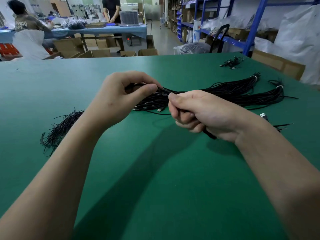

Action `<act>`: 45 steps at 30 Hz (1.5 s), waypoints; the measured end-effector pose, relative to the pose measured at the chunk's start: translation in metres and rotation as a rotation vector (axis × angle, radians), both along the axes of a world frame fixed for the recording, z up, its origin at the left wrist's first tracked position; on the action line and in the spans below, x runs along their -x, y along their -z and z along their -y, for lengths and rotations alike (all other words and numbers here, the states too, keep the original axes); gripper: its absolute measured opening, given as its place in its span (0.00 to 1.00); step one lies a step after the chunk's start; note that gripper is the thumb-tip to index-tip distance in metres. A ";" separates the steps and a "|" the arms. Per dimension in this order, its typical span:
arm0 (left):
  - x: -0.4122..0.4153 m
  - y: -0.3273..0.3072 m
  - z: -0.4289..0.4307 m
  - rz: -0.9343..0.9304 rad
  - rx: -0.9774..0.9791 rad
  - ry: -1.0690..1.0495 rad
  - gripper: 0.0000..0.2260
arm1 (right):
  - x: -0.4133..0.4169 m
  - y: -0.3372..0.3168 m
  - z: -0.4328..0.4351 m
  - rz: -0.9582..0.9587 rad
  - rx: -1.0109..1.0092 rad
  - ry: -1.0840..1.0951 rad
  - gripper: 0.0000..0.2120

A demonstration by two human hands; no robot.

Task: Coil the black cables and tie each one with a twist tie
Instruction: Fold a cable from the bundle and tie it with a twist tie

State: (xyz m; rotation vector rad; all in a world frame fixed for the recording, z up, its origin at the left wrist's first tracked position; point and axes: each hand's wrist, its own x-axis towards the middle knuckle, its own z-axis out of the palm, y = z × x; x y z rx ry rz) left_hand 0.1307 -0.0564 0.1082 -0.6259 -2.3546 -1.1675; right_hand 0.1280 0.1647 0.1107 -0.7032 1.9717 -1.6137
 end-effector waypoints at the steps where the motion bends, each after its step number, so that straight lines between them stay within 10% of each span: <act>1: 0.002 0.003 -0.001 -0.002 -0.007 -0.007 0.06 | -0.003 -0.001 0.002 0.048 0.051 -0.045 0.20; 7: 0.000 0.025 -0.038 0.150 -0.251 0.188 0.09 | -0.012 -0.019 0.010 0.245 0.547 -0.113 0.15; 14: -0.014 0.018 -0.066 0.109 0.218 0.113 0.19 | 0.000 -0.019 0.005 0.248 0.807 0.253 0.17; 19: -0.026 -0.005 -0.063 0.035 0.426 0.081 0.10 | 0.008 -0.009 0.003 -0.048 0.679 0.431 0.20; 26: -0.042 -0.040 -0.043 -0.152 0.524 -0.034 0.15 | 0.000 -0.002 0.006 -0.648 0.013 0.452 0.20; 31: -0.046 -0.052 -0.026 -0.276 0.461 -0.109 0.21 | -0.007 -0.005 0.006 -0.342 0.015 0.077 0.35; 38: -0.036 -0.039 -0.021 -0.200 -0.120 0.087 0.13 | -0.025 -0.019 0.004 0.069 0.376 -0.475 0.19; 42: -0.025 -0.014 -0.044 0.006 -0.320 0.122 0.14 | -0.029 -0.028 0.007 -0.009 0.586 -0.368 0.15; 45: -0.023 -0.003 -0.054 0.096 -0.060 0.090 0.15 | -0.017 -0.035 -0.002 -0.055 0.716 -0.096 0.17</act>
